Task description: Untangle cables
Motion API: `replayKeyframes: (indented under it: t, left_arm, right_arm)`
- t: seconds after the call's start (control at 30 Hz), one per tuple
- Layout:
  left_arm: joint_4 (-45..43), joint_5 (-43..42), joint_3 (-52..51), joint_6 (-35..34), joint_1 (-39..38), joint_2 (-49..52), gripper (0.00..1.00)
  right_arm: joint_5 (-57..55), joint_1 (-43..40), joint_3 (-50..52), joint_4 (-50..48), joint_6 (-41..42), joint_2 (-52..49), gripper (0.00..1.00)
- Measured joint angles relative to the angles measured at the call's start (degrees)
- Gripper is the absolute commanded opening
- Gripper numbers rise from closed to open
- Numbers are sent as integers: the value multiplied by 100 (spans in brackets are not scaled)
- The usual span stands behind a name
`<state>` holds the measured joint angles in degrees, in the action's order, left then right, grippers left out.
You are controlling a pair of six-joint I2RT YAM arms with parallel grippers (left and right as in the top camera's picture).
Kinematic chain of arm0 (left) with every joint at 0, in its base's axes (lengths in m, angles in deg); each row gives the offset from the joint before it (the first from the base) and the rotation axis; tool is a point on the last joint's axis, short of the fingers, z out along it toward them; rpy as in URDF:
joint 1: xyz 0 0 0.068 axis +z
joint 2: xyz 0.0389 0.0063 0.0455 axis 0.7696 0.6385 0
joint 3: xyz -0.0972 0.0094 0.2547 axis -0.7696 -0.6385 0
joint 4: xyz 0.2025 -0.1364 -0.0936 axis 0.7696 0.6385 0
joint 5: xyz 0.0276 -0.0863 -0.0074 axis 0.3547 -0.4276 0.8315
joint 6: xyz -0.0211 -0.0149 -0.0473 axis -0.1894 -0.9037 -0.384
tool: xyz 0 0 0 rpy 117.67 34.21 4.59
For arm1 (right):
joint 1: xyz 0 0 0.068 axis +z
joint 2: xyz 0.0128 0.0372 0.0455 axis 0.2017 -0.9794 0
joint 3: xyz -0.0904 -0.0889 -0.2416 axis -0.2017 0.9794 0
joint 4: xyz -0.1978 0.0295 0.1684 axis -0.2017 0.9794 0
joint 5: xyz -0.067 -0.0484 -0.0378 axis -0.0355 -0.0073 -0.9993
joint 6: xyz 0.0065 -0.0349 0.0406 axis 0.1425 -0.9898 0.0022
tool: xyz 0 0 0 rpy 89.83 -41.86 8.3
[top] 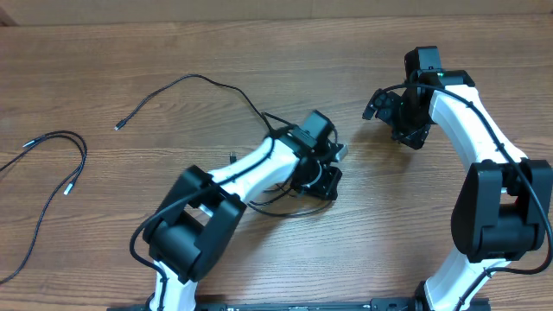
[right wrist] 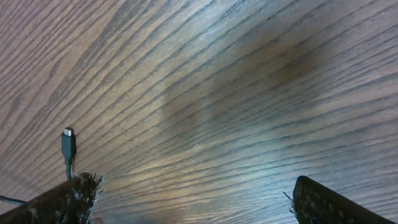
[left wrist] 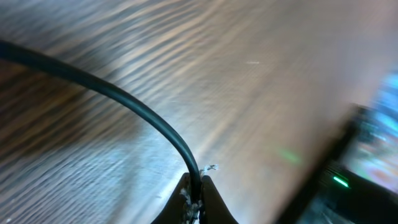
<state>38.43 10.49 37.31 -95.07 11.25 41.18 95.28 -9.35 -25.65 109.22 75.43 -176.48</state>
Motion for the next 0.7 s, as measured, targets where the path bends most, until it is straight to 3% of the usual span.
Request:
replayKeyframes:
  t: [0.23, 0.5, 0.7]
  left_arm:
    - [181, -1611, 111, 691, 881, 0, 4]
    - [496, -3023, 118, 1283, 1379, 0, 4]
    - [946, -3191, 160, 1447, 1692, -127, 4]
  right_arm:
    - [0, 0, 0, 4, 0, 0, 100]
    - [0, 0, 0, 2, -2, 0, 100]
    - [0, 0, 0, 2, 0, 0, 100]
